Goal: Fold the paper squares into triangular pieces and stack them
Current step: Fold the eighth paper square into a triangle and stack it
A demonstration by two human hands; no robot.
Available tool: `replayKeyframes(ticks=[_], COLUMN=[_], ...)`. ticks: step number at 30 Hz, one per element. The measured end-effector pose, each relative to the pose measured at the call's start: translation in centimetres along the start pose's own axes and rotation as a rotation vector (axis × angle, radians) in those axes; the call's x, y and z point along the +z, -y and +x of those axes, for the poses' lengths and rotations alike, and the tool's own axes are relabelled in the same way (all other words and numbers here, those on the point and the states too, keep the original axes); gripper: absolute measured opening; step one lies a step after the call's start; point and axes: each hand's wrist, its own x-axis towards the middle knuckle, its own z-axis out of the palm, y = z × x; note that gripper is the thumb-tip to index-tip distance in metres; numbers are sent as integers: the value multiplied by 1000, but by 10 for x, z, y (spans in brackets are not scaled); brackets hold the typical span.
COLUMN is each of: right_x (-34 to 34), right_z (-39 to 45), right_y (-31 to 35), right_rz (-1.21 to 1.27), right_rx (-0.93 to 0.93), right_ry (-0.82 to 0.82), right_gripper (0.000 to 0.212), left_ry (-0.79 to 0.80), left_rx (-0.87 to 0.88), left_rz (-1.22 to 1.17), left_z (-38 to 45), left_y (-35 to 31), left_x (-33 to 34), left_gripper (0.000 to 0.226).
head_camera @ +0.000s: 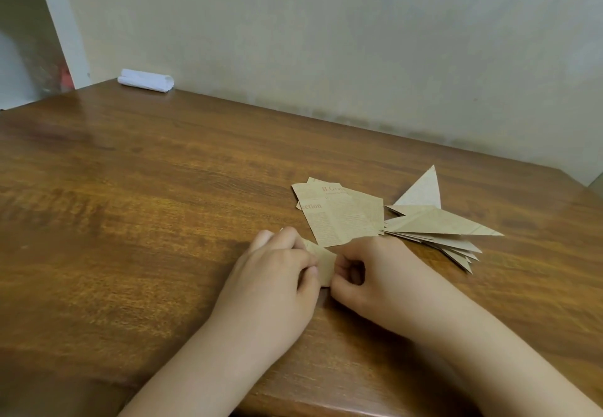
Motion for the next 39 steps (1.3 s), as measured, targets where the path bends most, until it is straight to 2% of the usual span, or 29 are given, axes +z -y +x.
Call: replayKeyframes(ticks=[14,25,29,32,39], right_x=[-13,-24,-32,-16,13], right_z=[-7,-8,-10,-6,-2], right_y=[-24,-41,-29,-13,-13], right_rz=[20,-49,85,146,197], right_rx=[179,309,158,25,-91], right_ry=[-29,-3,-89,-64,-132], right_gripper=[23,16,11,6,9], left_ry=[0,1,18,17,-7], left_rx=[-1,10,1,-20,-46], left_rz=[-7,-11,-21,-1,187], left_z=[1,1,2,3,2], left_y=[1,2,1,-3,-16], left_x=[1,2,-1,-1,1], left_gripper=[26,25,25,24,19])
